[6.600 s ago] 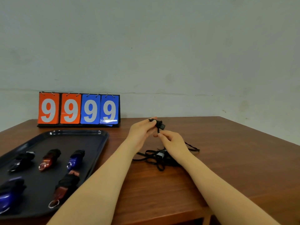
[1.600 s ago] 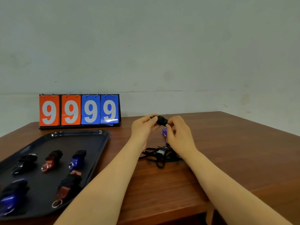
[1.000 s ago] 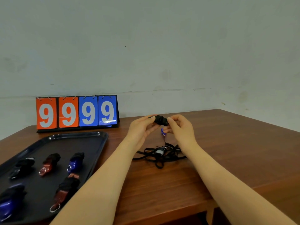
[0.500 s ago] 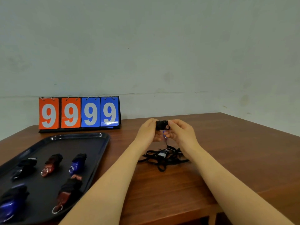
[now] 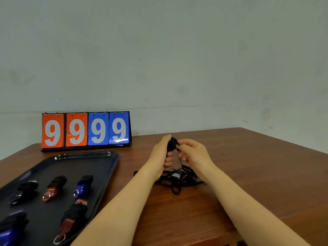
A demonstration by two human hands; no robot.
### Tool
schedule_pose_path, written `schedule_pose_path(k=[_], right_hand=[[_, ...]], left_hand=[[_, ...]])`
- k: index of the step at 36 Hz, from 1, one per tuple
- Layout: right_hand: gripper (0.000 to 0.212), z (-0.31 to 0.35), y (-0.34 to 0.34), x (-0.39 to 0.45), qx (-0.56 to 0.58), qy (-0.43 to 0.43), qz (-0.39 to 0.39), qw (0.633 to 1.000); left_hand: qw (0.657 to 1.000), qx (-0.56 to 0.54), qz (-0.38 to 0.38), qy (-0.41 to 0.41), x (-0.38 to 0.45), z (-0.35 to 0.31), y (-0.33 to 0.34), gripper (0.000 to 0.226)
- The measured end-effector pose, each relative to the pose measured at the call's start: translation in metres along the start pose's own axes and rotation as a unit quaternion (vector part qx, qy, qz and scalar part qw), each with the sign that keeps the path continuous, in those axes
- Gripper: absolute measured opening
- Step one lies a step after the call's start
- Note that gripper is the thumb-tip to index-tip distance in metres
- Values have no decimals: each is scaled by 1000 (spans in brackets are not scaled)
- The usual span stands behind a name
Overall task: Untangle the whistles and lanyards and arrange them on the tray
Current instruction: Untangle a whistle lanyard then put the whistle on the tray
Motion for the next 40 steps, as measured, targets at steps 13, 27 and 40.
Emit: schedule_pose_path(k=[13, 27, 40], right_hand=[[12, -1, 6, -4, 294, 91, 92, 947], [12, 2, 9, -1, -123, -55, 39, 990], [9, 9, -5, -5, -352, -234, -74, 903]], left_hand=[[999, -34, -26, -17, 5, 4, 0, 32], [976, -181, -32, -114, -1, 5, -3, 38], [963, -214, 64, -150, -3, -1, 0, 20]])
Point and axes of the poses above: each hand's wrist, its own x-axis towards the middle knuckle, its own y-axis out of the palm, z = x × y, the point moved 5 cm from there along x, towards the middle knuckle, and after that the axes turned 12 degrees about -x, right-handed, at the moved point
